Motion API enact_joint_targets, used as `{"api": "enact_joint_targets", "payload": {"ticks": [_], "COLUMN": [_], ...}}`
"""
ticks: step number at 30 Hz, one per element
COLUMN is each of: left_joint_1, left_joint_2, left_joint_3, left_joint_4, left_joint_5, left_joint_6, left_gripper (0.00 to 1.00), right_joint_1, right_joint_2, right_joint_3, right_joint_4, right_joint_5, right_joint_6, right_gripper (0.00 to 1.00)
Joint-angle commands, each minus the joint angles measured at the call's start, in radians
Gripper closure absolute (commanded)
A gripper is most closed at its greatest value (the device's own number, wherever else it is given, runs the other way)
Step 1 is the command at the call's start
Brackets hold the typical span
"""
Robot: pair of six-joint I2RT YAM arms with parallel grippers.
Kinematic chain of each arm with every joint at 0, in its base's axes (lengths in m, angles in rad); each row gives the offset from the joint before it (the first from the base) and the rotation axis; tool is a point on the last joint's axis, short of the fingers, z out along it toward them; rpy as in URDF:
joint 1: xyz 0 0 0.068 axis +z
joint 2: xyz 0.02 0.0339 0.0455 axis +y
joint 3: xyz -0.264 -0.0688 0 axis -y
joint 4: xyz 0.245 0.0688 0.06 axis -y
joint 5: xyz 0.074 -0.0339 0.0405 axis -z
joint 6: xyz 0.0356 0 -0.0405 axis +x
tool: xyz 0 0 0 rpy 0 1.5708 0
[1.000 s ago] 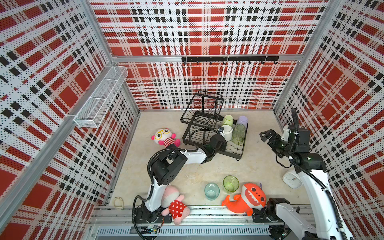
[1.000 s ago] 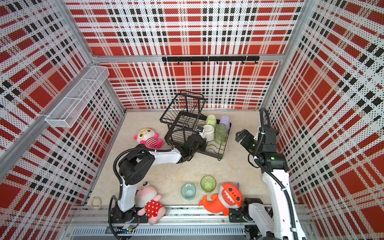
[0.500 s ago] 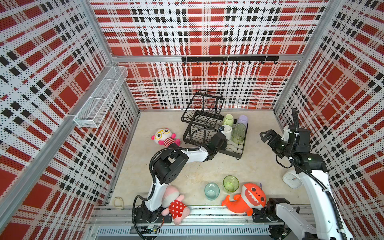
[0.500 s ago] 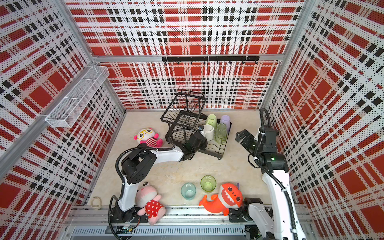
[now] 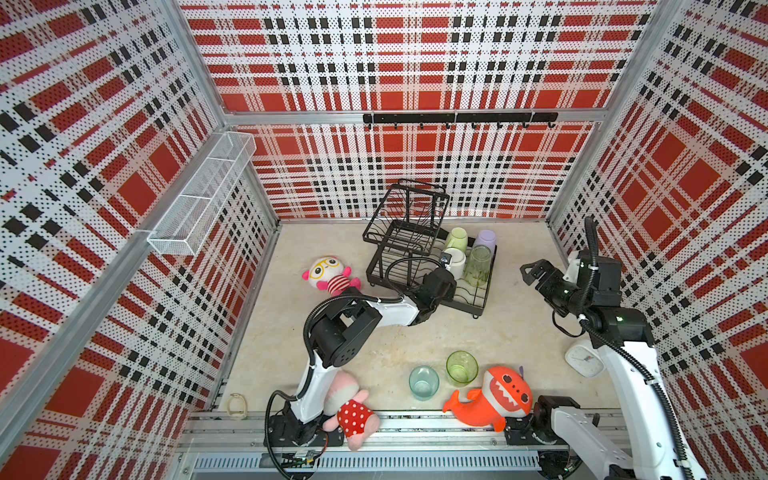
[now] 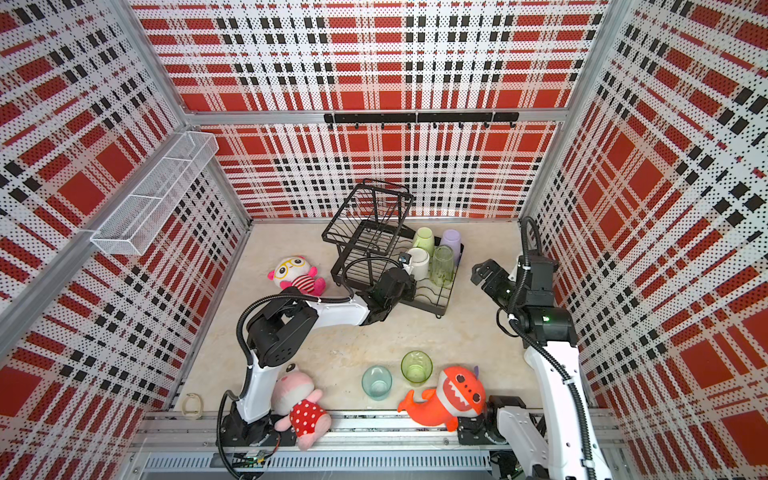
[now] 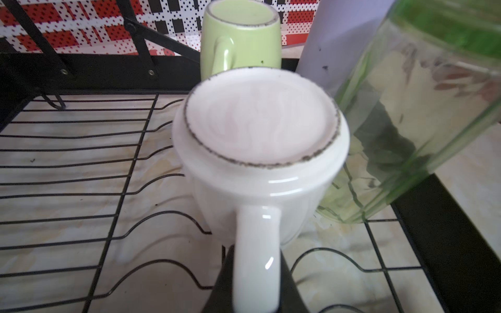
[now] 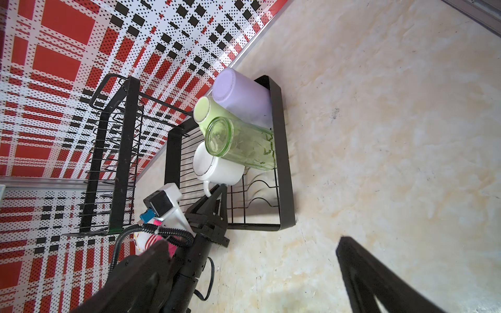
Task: Load cups into a dish rack
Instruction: Place the cup on the dish rack.
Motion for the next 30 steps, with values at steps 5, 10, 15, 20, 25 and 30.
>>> {"api": "enact_joint_targets", "payload": {"ticks": [5,10,15,20,25,30], "left_joint_1": [-0.002,0.010,0.027,0.029,0.029,0.033], "left_joint_2": [0.024,0.029,0.035,0.041,0.053,0.056], "left_joint_3": [-0.004,0.001,0.023,0.039,0.047,0.046], "left_joint_4": [0.106,0.104,0.069,0.052,0.048,0.048], "left_joint_5": [-0.010,0.000,-0.009,-0.033,-0.025,-0.016], "left_joint_6": [-0.003,-0.017,-0.034,-0.028,-0.032,-0.034], "left_gripper": [1.00,0.99,0.98,0.98,0.94,0.73], "right_joint_1": [-0.009,-0.009,-0.009,-0.009,-0.008,-0.009], "right_joint_2": [-0.020,-0.020,-0.022,-0.028,-0.023,-0.021], "right_joint_3": [0.020,0.026,0.030,0.030,0.035,0.040], "right_joint_4": [-0.009,-0.006,-0.008,-0.010,-0.012,-0.012], "right_joint_5": [0.009,0.003,0.002,0.003,0.002,0.000], "right_joint_6": [-0.009,-0.009,-0.008,-0.008,-0.008,-0.009], "right_gripper": [0.00,0.00,0.00,0.00,0.00,0.00]}}
